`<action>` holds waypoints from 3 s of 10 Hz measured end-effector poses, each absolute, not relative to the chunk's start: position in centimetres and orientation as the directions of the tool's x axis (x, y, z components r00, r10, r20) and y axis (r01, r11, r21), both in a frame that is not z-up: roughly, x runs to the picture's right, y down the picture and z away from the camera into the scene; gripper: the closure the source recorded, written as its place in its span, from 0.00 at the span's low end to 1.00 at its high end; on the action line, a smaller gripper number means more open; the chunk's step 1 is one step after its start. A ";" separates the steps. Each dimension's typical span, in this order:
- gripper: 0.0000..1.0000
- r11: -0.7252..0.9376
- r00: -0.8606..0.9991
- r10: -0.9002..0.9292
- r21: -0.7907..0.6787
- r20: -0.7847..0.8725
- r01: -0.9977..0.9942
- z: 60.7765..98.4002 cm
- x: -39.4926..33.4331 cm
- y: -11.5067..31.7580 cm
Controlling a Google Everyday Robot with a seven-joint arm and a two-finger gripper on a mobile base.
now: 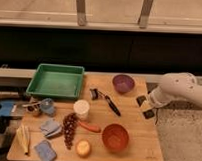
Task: Place eraser in purple bowl
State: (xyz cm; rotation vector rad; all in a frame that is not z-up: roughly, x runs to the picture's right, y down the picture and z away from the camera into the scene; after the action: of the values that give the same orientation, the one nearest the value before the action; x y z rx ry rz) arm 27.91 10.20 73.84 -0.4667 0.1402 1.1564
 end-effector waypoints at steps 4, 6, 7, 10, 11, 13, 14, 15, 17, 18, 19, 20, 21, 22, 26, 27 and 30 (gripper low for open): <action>1.00 0.306 0.377 0.910 -0.334 -0.171 -0.891 69.9 28.0 4.5; 1.00 0.304 0.372 0.922 -0.394 -0.108 -0.868 70.2 26.3 2.1; 1.00 0.308 0.372 0.925 -0.414 -0.082 -0.857 70.7 25.0 0.7; 1.00 0.315 0.368 0.929 -0.471 -0.024 -0.824 72.9 20.6 -4.0; 1.00 0.309 0.360 0.933 -0.502 -0.006 -0.808 73.6 19.3 -5.6; 1.00 0.302 0.351 0.936 -0.530 0.008 -0.793 74.2 18.5 -6.9; 1.00 0.303 0.351 0.936 -0.531 0.011 -0.791 74.2 18.3 -7.0; 1.00 0.302 0.350 0.937 -0.531 0.010 -0.792 74.2 18.5 -7.0; 1.00 0.302 0.350 0.937 -0.530 0.011 -0.793 74.2 18.6 -6.8; 1.00 0.292 0.332 0.943 -0.523 0.020 -0.801 74.0 19.1 -6.5; 1.00 0.276 0.306 0.952 -0.517 0.028 -0.810 73.9 20.4 -5.9; 1.00 0.263 0.289 0.957 -0.517 0.032 -0.814 73.8 21.6 -5.4; 1.00 0.251 0.283 0.959 -0.524 0.020 -0.814 74.3 22.2 -4.9; 1.00 0.244 0.283 0.959 -0.530 0.007 -0.812 74.9 22.4 -4.5; 1.00 0.214 0.307 0.949 -0.565 -0.074 -0.797 79.8 20.3 -3.4; 1.00 0.212 0.320 0.942 -0.569 -0.096 -0.794 81.0 19.9 -3.2; 1.00 0.205 0.343 0.930 -0.588 -0.132 -0.783 84.0 19.0 -3.3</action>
State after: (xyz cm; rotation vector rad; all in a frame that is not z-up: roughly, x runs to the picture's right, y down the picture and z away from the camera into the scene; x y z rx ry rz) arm 18.98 -3.26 84.01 -0.6331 -0.2748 1.2144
